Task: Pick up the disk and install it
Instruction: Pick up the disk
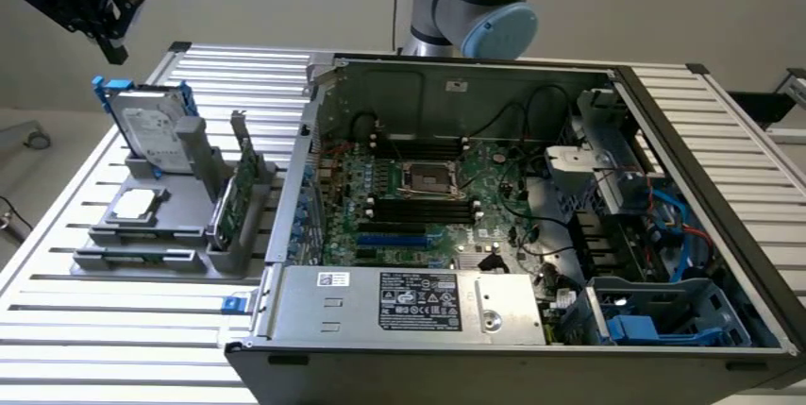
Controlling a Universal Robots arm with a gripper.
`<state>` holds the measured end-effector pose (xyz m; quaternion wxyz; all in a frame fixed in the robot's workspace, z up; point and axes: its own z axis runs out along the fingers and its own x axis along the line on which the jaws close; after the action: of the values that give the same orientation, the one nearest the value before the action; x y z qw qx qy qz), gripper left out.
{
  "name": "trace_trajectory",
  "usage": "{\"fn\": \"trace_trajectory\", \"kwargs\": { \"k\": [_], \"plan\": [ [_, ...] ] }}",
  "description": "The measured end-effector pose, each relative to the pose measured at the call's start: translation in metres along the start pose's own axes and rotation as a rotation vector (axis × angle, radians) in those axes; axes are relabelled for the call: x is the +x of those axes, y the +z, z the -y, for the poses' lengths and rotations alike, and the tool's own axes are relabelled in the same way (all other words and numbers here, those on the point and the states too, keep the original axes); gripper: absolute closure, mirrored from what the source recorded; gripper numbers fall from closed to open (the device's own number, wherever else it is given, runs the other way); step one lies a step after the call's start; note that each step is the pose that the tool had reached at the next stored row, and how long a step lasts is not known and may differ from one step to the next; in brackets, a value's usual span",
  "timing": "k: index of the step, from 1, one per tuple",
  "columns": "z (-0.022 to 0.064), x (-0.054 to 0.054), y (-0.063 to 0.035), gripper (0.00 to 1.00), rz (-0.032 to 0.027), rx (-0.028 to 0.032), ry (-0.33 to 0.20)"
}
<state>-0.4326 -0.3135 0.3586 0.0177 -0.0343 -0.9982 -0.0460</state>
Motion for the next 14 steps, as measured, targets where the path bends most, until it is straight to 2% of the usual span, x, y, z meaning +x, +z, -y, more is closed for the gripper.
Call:
{"fn": "trace_trajectory", "kwargs": {
  "k": [11,14],
  "plan": [
    [0.0000,0.0002,0.0000,0.89,-0.0003,0.0001,-0.002],
    [0.0000,0.0005,0.0000,0.89,-0.0043,0.0018,-0.047]
  ]
}}
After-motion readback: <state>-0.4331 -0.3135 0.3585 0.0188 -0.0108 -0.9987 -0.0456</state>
